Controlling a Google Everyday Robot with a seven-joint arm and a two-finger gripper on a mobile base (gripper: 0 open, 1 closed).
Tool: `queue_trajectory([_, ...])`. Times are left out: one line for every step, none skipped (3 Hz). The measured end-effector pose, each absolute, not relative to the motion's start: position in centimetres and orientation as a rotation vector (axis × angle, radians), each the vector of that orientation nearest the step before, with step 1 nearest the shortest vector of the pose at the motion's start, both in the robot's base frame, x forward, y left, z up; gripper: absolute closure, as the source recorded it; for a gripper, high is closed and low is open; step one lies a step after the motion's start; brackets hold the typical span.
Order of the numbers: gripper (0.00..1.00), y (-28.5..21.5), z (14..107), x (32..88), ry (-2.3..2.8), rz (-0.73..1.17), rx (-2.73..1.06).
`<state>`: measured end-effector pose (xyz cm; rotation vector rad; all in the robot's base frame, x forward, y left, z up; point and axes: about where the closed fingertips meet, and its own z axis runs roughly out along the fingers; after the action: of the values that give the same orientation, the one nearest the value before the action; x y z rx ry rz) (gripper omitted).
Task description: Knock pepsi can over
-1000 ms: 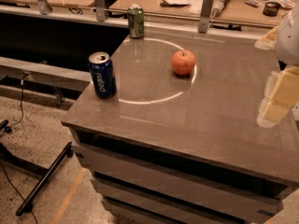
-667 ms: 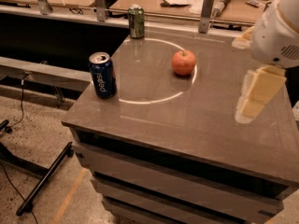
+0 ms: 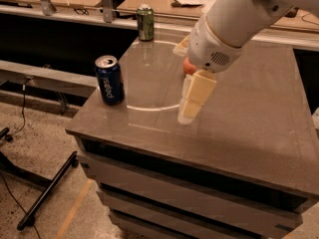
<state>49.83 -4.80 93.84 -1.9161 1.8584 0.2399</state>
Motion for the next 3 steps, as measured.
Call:
queue_trajectory([0.00,1.1,92.8,51.7,1.775,0.355,-1.938])
queue_trajectory([0.00,6.6,91.8,53.5,1.706,0.460,-1.944])
queue_trajectory([0.00,11.8,90.6,56.1,1.681,0.540,-1.940])
